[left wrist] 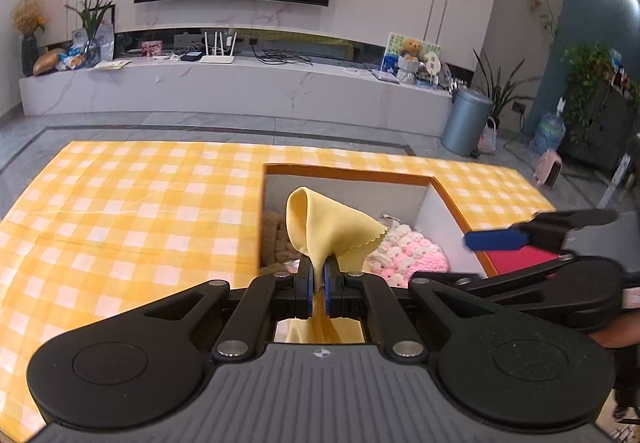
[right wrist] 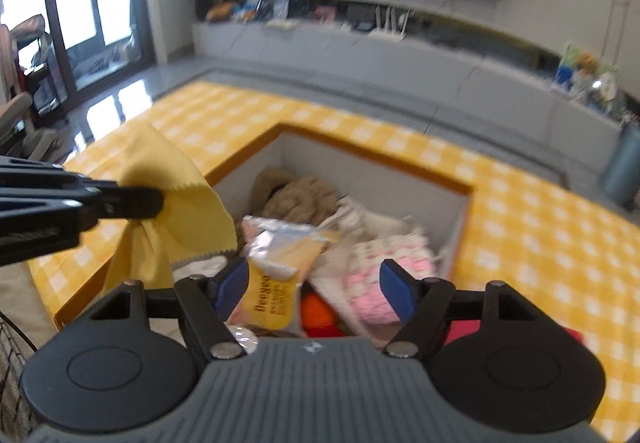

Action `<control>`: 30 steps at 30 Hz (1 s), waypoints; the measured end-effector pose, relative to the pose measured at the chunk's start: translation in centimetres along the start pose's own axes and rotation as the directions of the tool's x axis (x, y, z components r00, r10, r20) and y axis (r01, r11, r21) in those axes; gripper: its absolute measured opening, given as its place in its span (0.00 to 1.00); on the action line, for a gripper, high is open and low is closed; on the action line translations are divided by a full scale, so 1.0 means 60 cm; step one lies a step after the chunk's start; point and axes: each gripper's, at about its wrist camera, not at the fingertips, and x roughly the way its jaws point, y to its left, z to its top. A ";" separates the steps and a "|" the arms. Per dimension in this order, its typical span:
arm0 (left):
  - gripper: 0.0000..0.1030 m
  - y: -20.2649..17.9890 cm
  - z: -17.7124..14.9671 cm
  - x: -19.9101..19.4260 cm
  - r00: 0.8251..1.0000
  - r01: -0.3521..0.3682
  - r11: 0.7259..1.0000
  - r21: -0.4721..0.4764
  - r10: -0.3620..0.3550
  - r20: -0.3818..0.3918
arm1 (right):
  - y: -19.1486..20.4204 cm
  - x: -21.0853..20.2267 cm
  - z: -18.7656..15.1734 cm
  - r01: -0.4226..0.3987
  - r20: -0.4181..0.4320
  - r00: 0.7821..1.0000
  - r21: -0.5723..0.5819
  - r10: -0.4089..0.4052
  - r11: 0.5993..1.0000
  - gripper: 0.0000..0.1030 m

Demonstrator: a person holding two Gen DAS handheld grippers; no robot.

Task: Organize soft objects
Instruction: 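Lower the snack packet into the bin and open the right gripper, then lower the yellow cloth into the bin and open the left gripper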

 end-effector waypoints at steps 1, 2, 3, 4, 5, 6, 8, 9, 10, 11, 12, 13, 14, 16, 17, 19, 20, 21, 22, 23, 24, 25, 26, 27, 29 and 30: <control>0.05 -0.010 0.001 0.006 1.000 -0.017 1.000 0.015 0.017 -0.011 | -0.003 -0.010 -0.006 0.010 0.019 1.000 -0.008 -0.010 1.000 0.69; 0.05 -0.020 0.003 0.014 0.999 -0.042 0.999 0.027 0.043 -0.030 | -0.007 -0.018 -0.013 0.021 0.038 0.999 -0.013 -0.020 1.000 0.69; 0.05 -0.030 0.005 0.024 0.996 -0.068 0.997 0.035 0.070 -0.057 | -0.011 -0.025 -0.020 0.028 0.053 0.998 -0.011 -0.028 1.000 0.69; 0.05 -0.036 0.006 0.033 0.994 -0.079 0.996 0.032 0.081 -0.080 | -0.018 -0.031 -0.026 0.027 0.064 0.998 0.003 -0.028 1.000 0.68; 0.05 -0.041 0.007 0.040 0.993 -0.069 0.997 0.022 0.071 -0.095 | -0.026 -0.036 -0.033 0.027 0.074 0.997 0.033 -0.030 0.999 0.68; 0.05 -0.046 0.007 0.048 0.992 -0.053 0.999 0.011 0.054 -0.110 | -0.035 -0.040 -0.040 0.030 0.086 0.996 0.068 -0.036 0.997 0.68; 0.05 -0.058 0.007 0.066 0.989 -0.038 0.999 -0.002 0.037 -0.143 | -0.052 -0.044 -0.054 0.038 0.104 0.993 0.119 -0.051 0.992 0.68; 0.05 -0.066 0.007 0.075 0.987 -0.036 0.999 -0.008 0.035 -0.156 | -0.059 -0.043 -0.060 0.040 0.100 0.994 0.134 -0.053 0.990 0.68; 0.05 -0.073 0.006 0.083 0.986 -0.038 0.999 -0.011 0.036 -0.161 | -0.066 -0.044 -0.065 0.034 0.092 0.995 0.139 -0.047 0.990 0.67; 0.06 -0.079 0.005 0.090 0.986 -0.044 0.999 -0.013 0.042 -0.162 | -0.073 -0.046 -0.069 0.034 0.086 0.995 0.140 -0.046 0.990 0.65; 0.06 -0.086 0.004 0.097 0.985 -0.053 0.998 -0.015 0.050 -0.162 | -0.079 -0.050 -0.073 0.038 0.087 0.995 0.143 -0.051 0.989 0.62; 0.06 -0.092 0.003 0.104 0.985 -0.061 0.998 -0.016 0.057 -0.165 | -0.085 -0.056 -0.076 0.047 0.092 0.994 0.151 -0.062 0.987 0.62; 0.06 -0.098 0.003 0.109 0.984 -0.065 0.998 -0.017 0.062 -0.168 | -0.091 -0.062 -0.078 0.053 0.099 0.993 0.160 -0.070 0.986 0.62; 0.06 -0.107 0.002 0.119 0.983 -0.057 0.998 -0.016 0.054 -0.176 | -0.101 -0.069 -0.079 0.056 0.112 0.991 0.172 -0.076 0.984 0.60; 0.07 -0.110 0.001 0.122 0.982 -0.053 0.999 -0.014 0.049 -0.181 | -0.105 -0.073 -0.079 0.058 0.117 0.990 0.175 -0.079 0.983 0.60; 0.06 -0.118 -0.001 0.129 0.981 -0.042 0.999 -0.014 0.039 -0.188 | -0.113 -0.078 -0.081 0.072 0.124 0.988 0.176 -0.095 0.982 0.60; 0.06 -0.120 -0.001 0.132 0.981 -0.034 0.999 -0.018 0.030 -0.190 | -0.116 -0.081 -0.081 0.084 0.125 0.986 0.176 -0.107 0.981 0.60; 0.06 -0.123 -0.002 0.135 0.981 -0.027 0.999 -0.021 0.022 -0.193 | -0.118 -0.084 -0.081 0.095 0.125 0.985 0.175 -0.118 0.980 0.60; 0.06 -0.126 -0.002 0.139 0.980 -0.022 0.999 -0.023 0.017 -0.198 | -0.121 -0.087 -0.082 0.102 0.125 0.984 0.175 -0.125 0.979 0.60; 0.06 -0.129 -0.002 0.143 0.979 -0.018 1.000 -0.025 0.012 -0.205 | -0.123 -0.089 -0.083 0.105 0.123 0.984 0.175 -0.128 0.979 0.60; 0.07 -0.132 -0.003 0.149 0.976 -0.011 1.000 -0.026 0.005 -0.217 | -0.125 -0.091 -0.083 0.105 0.122 0.984 0.173 -0.127 0.979 0.60; 0.08 -0.133 -0.004 0.153 0.973 -0.010 0.999 -0.031 0.002 -0.229 | -0.126 -0.093 -0.084 0.105 0.122 0.984 0.171 -0.127 0.980 0.60; 0.08 -0.134 -0.006 0.156 0.972 -0.010 0.999 -0.045 -0.001 -0.236 | -0.127 -0.095 -0.084 0.106 0.124 0.984 0.172 -0.128 0.979 0.60; 0.12 -0.138 -0.006 0.161 0.970 -0.009 0.998 -0.058 -0.006 -0.243 | -0.127 -0.097 -0.084 0.106 0.126 0.984 0.173 -0.129 0.979 0.60; 0.29 -0.141 -0.012 0.168 0.965 -0.002 0.998 -0.063 -0.015 -0.260 | -0.126 -0.099 -0.083 0.102 0.131 0.983 0.172 -0.125 0.980 0.60; 0.49 -0.144 -0.014 0.169 0.964 0.003 0.999 -0.054 -0.017 -0.266 | -0.125 -0.097 -0.082 0.100 0.134 0.983 0.170 -0.124 0.980 0.60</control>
